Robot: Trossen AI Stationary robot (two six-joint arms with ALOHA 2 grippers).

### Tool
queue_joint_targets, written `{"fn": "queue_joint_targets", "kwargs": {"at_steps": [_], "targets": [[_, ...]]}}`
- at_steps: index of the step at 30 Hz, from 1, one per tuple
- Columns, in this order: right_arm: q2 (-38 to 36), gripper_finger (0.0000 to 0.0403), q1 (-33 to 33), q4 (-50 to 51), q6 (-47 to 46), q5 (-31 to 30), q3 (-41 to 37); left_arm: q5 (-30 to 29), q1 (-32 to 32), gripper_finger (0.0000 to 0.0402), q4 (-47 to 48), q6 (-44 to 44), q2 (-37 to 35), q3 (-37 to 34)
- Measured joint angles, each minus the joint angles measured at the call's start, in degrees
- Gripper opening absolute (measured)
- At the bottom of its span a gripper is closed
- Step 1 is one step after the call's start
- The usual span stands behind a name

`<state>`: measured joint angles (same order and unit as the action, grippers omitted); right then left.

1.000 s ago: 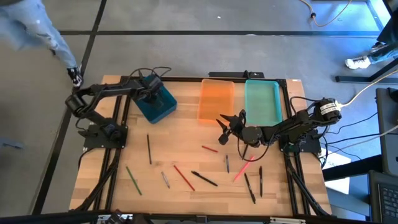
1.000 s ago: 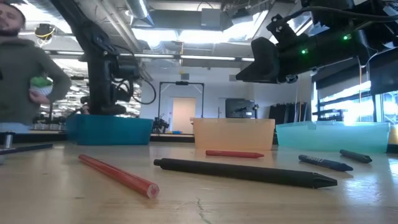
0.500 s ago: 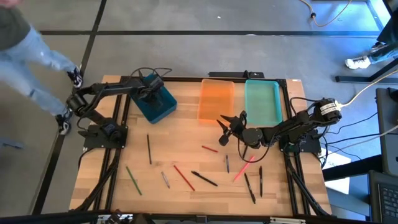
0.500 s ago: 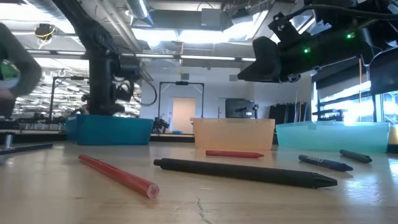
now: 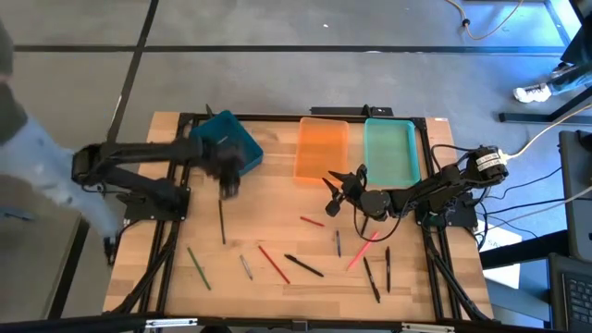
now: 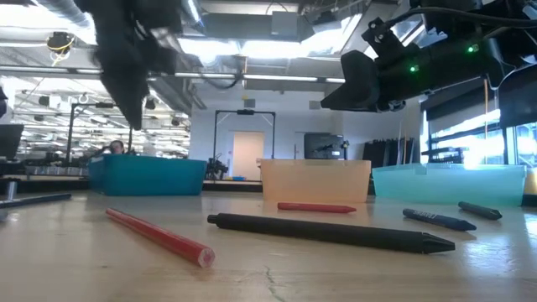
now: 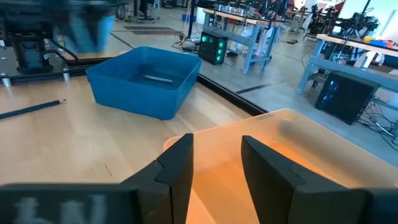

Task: Sort crayons/erasers/pens/pencils in bins
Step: Put the gray crayon into the blue bin

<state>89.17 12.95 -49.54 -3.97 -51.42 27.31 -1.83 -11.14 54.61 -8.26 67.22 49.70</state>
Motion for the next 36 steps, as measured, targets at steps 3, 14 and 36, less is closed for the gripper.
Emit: {"fn": "queue_joint_targets", "kwargs": {"at_steps": [3,14,36], "targets": [[0.0,0.0139,0.0,0.0,0.0,0.5,0.0,0.6,12.4,0.0106,-1.7,-0.3,0.2,-1.7],[0.0,0.0139,0.0,0.3,-0.2,2.0,0.0,1.2,39.6,0.0106,-25.8,2.5,10.9,-6.3],[0.0,0.0139,0.0,1.4,-0.5,2.2,0.0,2.4,43.3,0.0106,-33.5,11.4,25.2,-4.3]]}}
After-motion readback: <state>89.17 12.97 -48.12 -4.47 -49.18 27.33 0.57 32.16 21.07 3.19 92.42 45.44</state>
